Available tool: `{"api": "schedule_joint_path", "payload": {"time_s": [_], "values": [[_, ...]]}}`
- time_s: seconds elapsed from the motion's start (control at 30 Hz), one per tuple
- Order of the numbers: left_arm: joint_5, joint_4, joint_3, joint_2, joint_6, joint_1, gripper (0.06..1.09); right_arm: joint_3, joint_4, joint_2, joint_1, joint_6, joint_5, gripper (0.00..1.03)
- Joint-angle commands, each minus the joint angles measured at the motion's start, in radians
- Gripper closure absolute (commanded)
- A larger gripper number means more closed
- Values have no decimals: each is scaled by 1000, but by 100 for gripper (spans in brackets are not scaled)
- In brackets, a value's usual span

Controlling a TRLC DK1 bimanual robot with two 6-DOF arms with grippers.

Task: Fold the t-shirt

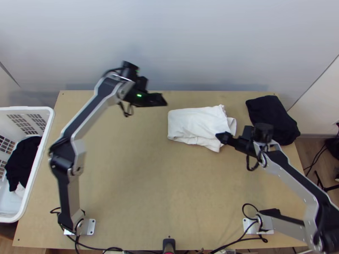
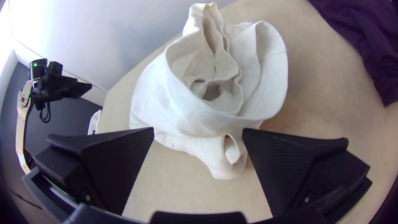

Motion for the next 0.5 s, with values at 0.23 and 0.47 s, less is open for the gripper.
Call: {"api": "schedule_joint_path", "payload": {"time_s": [0.23,0.47], "values": [[0,58,-315,-277,27,174,10,107,141,328,58,2,54,4],[0,59,-378,-323,47,261,10,274,41,451,117,-41,102,4]]}}
